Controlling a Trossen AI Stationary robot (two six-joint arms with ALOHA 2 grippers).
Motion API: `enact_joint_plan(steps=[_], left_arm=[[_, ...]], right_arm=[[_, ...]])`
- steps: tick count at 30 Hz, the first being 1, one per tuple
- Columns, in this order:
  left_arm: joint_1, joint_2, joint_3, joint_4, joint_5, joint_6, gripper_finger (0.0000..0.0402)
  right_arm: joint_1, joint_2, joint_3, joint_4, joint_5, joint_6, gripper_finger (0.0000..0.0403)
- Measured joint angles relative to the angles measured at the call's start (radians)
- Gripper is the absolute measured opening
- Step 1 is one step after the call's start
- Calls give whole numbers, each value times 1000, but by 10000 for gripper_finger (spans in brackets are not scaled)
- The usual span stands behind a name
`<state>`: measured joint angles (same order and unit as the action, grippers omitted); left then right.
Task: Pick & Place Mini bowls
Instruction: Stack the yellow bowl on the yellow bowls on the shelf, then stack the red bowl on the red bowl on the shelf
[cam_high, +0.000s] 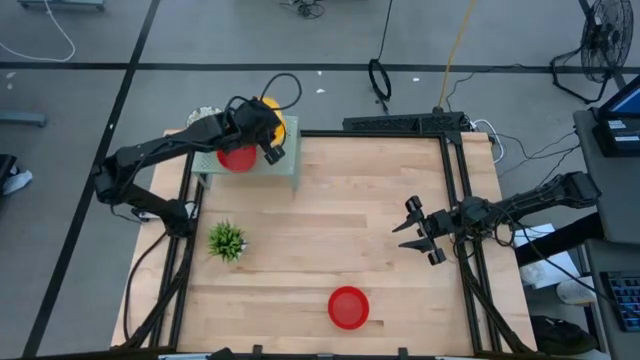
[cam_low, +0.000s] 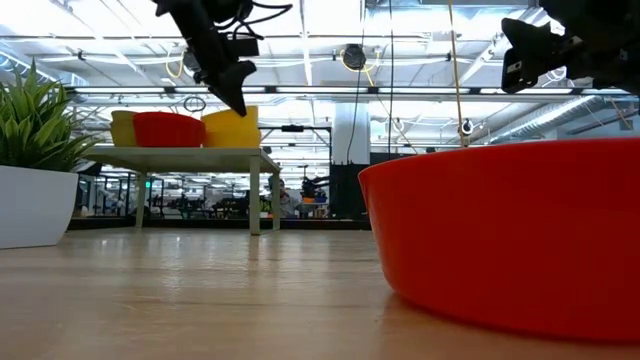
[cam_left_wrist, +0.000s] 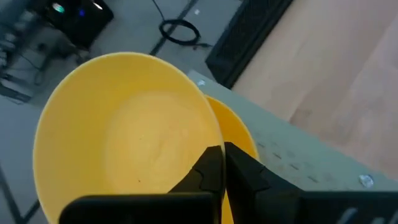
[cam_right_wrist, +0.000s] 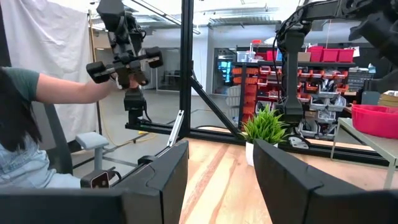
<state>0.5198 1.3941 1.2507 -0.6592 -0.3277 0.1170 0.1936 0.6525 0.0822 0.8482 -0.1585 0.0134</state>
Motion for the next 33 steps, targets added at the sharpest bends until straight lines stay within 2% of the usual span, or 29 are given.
enact_joint_plan(steps=[9, 23, 29, 31, 33], left_arm=[[5, 1, 0, -42, 37, 2, 38], [-4, -1, 0, -53, 36, -60, 45], [-18, -41, 0, -42, -66, -29, 85], [-31, -59, 0, -40, -57, -25, 100], [-48, -75, 0, -39, 3, -35, 113]], right_arm=[[0, 0, 0, -6, 0, 0, 171], [0, 0, 0, -8, 0, 1, 171], [0, 0, 0, -8, 0, 1, 171], [0, 0, 0, -8, 0, 1, 171], [0, 0, 0, -8, 0, 1, 171]])
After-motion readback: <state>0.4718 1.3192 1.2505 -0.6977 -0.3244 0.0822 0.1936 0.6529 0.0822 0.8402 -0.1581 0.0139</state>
